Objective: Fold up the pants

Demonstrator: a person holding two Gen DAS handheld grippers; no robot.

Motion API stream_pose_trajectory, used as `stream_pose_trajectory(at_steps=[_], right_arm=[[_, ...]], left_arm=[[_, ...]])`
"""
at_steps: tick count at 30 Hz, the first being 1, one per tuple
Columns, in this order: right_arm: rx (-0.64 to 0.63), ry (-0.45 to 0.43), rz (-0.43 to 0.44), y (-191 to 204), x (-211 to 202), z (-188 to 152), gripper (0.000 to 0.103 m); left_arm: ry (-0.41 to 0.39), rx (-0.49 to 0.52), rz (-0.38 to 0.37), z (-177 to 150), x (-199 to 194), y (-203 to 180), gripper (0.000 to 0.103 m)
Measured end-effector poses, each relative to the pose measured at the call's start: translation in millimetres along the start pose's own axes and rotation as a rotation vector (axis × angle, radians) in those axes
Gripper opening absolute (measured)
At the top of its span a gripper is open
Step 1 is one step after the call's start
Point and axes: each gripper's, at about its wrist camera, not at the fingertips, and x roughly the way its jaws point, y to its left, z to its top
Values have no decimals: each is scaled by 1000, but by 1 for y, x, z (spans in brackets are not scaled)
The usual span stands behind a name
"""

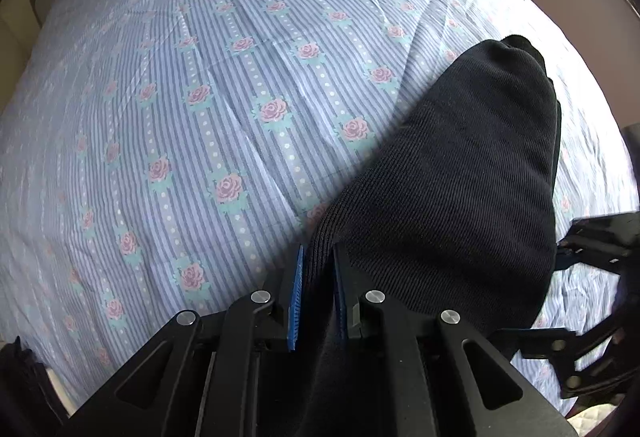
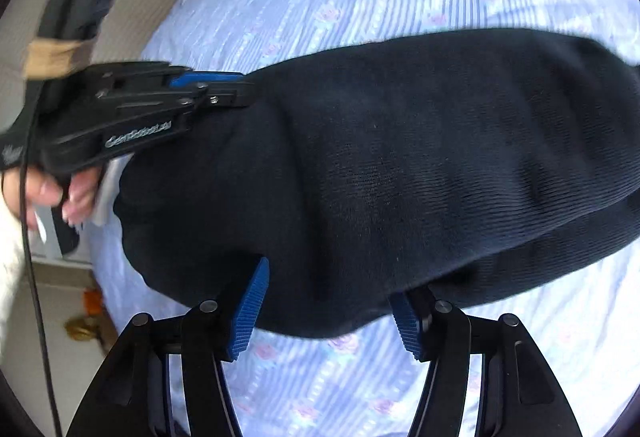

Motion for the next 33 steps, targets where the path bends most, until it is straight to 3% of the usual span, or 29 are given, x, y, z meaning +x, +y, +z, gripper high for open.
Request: stream_pose_trajectory(at_steps=[4, 7, 11, 14, 18, 20, 22, 24, 25, 28, 30, 33], right_arm=[[128, 34, 76, -21, 14, -7, 59], [193, 1, 109, -27, 0, -15, 38], [232, -40, 111, -28, -25, -47, 27], [228, -27, 59, -25, -26, -59, 27], [230, -10, -1, -18, -21, -58, 30], [236, -8, -39, -7, -29, -54, 48], [234, -74, -123, -6, -58, -59, 50], [232, -185, -189, -10, -93, -65, 54], [250, -248, -245, -17, -114, -68, 58], [325, -373, -355, -51, -153, -67, 60], [411, -387, -366, -91, -165, -55, 60], [518, -395, -334, -140, -171, -36, 60]], left_arm=[[-7, -15, -8, -4, -3, -3, 17], [-29, 5, -5, -11, -12, -11, 17], [-21, 24, -47, -22, -13, -19, 20], [7, 42, -21, -28, 0, -28, 23], [29, 14, 19, -31, 14, -31, 28], [22, -34, 58, -30, 10, -27, 50], [-18, -122, 105, -32, -9, -18, 53], [-85, -205, 122, -41, -36, -14, 64], [-125, -237, 151, -49, -52, -16, 67], [-206, -279, 169, -67, -81, -30, 68], [-238, -306, 170, -77, -86, -41, 70], [-210, -352, 173, -88, -75, -57, 68]])
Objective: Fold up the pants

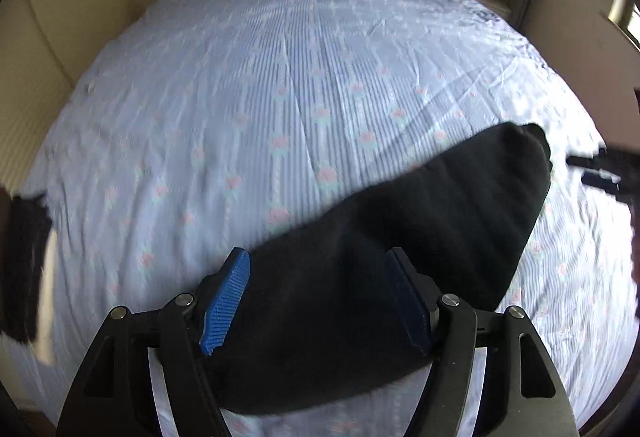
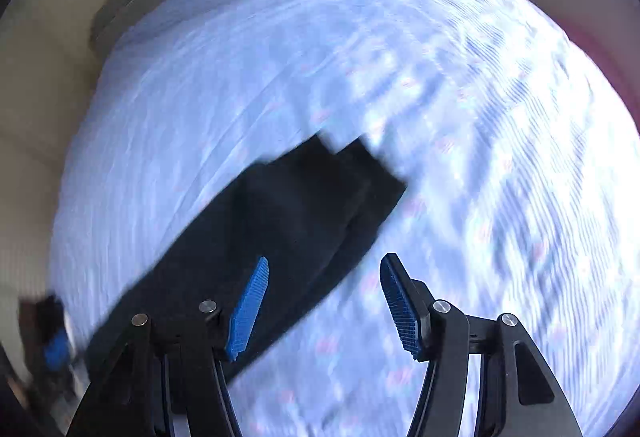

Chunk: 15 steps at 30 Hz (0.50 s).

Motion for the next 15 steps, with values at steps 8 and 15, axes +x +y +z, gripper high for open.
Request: stream_pose_trajectory(at_steps=[8, 15], right_arm=[[156, 107, 91, 3, 65, 17, 60], [209, 155, 142, -5, 91, 19, 35]], left_arm=[[101, -4, -61, -20, 31, -43, 63], [152, -24, -62, -15, 50, -40, 61]])
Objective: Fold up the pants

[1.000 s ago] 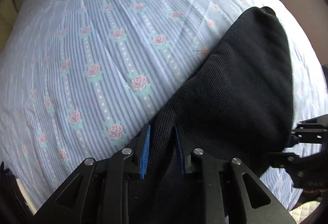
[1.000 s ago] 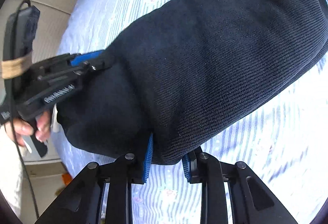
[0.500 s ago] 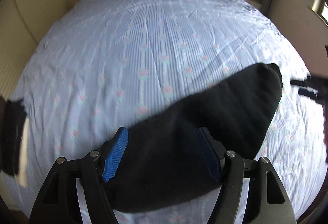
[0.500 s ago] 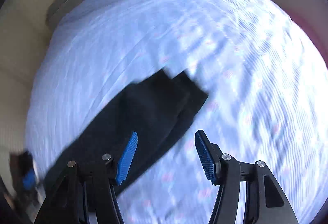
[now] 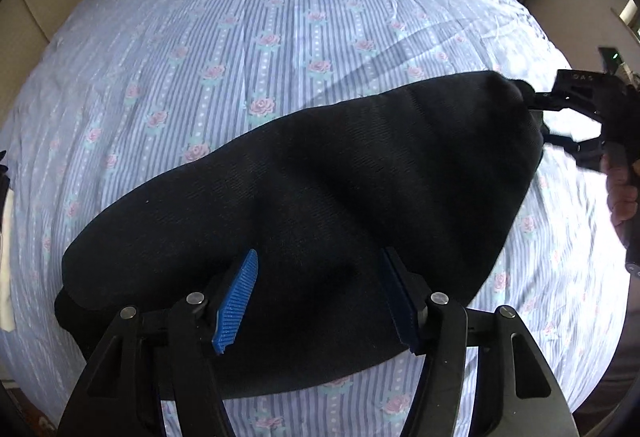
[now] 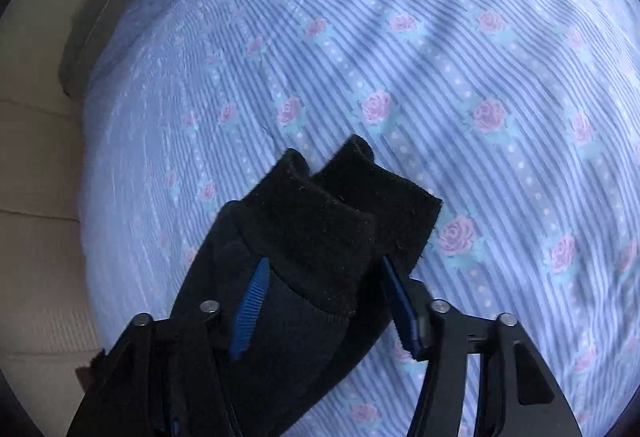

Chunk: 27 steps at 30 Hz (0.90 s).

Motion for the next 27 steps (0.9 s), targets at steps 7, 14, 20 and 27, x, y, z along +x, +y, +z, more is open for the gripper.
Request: stream_pose_trajectory(at_steps=[7, 14, 20, 27], right_arm=[[-106, -83, -36, 10, -32, 3, 7], [-136, -131, -203, -5, -35, 6, 4], [-63, -102, -133, -20, -41, 1, 54], [-63, -118, 38, -7, -53, -16, 83]], left_arm=[[5, 10, -10, 1, 1, -6, 61], [12, 52, 4, 6, 7, -20, 62], [37, 61, 20, 4, 16, -22, 63], [33, 43, 10, -3, 15, -16, 65]])
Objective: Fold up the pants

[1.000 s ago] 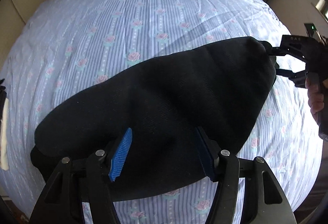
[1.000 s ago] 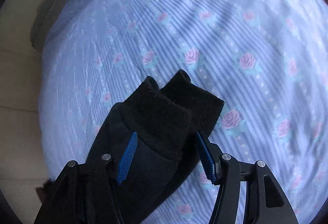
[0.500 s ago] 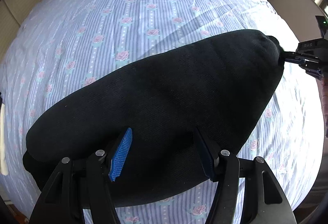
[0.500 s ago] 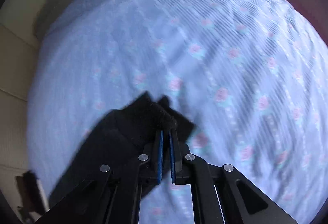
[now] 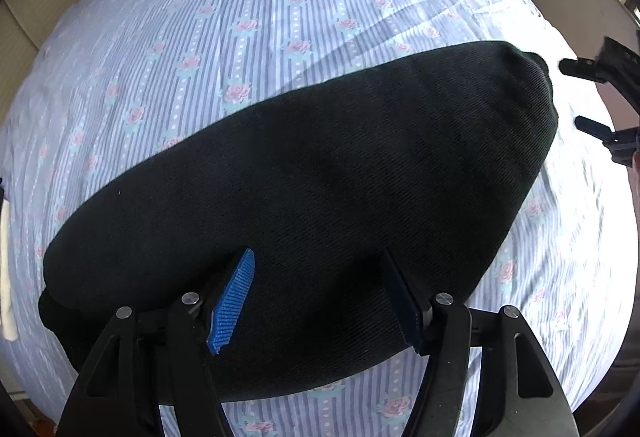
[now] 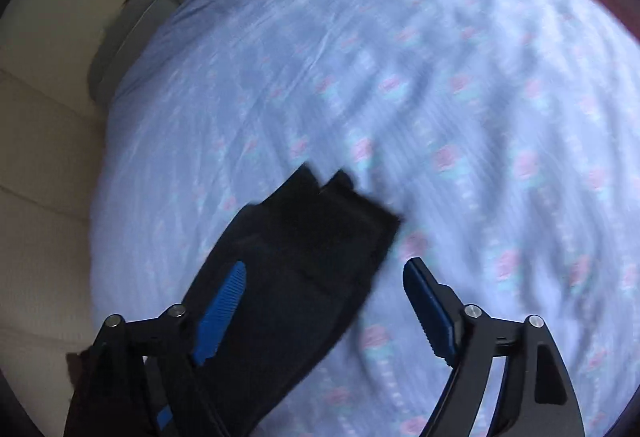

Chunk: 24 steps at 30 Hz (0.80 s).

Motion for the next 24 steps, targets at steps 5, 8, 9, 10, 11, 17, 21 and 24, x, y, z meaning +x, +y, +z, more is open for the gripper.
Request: stream_pose_trajectory(at_steps=[5, 8, 9, 10, 11, 17, 21, 24], right_arm=[[55, 102, 29, 4, 37, -3, 83], [57, 121, -38, 1, 55, -3, 84], [73, 129, -33, -2, 59, -2, 84], [90, 139, -24, -6, 62, -1, 84], [95, 144, -23, -7, 68, 3, 84], [115, 125, -3, -19, 71, -1, 85], [107, 137, -1, -13, 86, 5, 84], [99, 156, 22, -9, 93, 12, 64]], left_arm=[[5, 15, 7, 1, 2, 0, 66], [10, 18, 7, -2, 1, 0, 66], [10, 18, 7, -2, 1, 0, 66], [11, 18, 6, -3, 0, 0, 66], [11, 20, 6, -3, 1, 0, 66], [11, 34, 10, -6, 2, -1, 66], [15, 31, 12, -6, 3, -3, 67], [18, 31, 20, -4, 2, -6, 67]])
